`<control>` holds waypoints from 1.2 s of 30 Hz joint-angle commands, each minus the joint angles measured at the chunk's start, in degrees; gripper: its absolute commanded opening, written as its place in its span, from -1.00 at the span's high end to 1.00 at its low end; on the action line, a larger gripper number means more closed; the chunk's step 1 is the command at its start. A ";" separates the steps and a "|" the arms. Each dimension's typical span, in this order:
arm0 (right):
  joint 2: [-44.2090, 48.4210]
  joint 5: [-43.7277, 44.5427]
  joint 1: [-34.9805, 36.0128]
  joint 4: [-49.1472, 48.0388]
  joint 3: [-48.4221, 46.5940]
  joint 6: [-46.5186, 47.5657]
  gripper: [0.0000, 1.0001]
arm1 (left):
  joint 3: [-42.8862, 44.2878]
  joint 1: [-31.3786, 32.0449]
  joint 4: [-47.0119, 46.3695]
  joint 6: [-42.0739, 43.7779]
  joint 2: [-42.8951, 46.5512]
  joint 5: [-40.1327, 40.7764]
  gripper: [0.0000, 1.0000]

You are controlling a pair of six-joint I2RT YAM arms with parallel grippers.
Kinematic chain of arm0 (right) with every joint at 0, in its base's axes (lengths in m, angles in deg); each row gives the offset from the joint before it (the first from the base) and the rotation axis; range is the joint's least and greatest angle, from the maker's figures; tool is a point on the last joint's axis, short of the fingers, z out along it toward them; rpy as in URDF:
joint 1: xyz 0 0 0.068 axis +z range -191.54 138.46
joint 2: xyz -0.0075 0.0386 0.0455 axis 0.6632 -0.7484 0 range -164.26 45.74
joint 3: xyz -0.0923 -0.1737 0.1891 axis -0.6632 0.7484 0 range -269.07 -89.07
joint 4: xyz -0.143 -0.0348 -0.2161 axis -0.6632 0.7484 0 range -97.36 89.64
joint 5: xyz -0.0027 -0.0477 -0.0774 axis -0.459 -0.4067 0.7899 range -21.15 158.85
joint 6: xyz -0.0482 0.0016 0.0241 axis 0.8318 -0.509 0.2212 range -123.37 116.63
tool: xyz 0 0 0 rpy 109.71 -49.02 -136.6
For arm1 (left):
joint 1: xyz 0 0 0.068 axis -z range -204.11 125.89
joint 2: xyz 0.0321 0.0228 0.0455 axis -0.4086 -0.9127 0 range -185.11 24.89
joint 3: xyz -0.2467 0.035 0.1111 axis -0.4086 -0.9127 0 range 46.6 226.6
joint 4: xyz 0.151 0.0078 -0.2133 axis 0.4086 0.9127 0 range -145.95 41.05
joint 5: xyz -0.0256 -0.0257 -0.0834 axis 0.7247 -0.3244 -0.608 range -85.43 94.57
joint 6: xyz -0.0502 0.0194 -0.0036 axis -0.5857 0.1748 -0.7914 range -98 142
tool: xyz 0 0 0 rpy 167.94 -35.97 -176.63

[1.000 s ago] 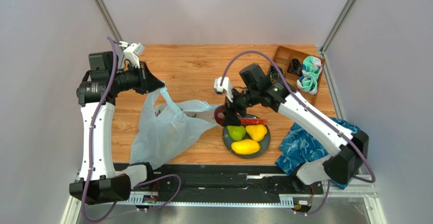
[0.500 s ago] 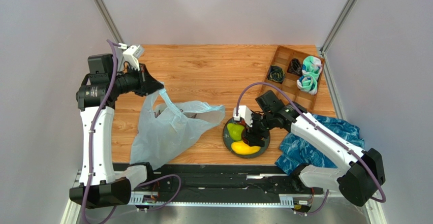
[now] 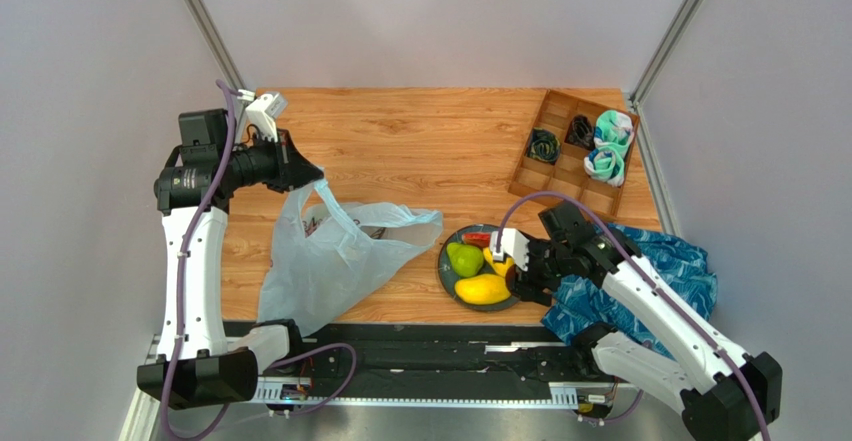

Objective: Take the fake fruits out of the plastic bag
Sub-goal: Place the fake fruit on the plate.

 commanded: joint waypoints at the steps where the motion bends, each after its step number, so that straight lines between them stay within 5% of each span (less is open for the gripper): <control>1: 4.27 1.23 -0.03 1.66 3.55 2.81 0.35 | 0.75 -0.20 -1.92 0.35 -1.10 -1.14 1.00; 25: -3.28 -0.70 -0.03 -10.12 8.65 2.81 0.09 | -0.57 -0.29 -1.83 0.78 -1.89 -0.61 1.00; 32: -5.31 1.41 -0.03 -10.74 9.00 1.84 -0.28 | -0.48 -0.20 -1.57 0.96 -2.42 -0.70 1.00; 33: -5.31 1.84 -0.11 -10.47 9.00 1.67 -0.60 | -0.57 -0.20 -1.66 0.96 -2.50 -0.61 1.00; 36: -4.43 2.11 -0.03 -8.90 8.83 0.96 -0.87 | -0.39 -0.20 -1.92 0.70 -2.94 -0.87 1.00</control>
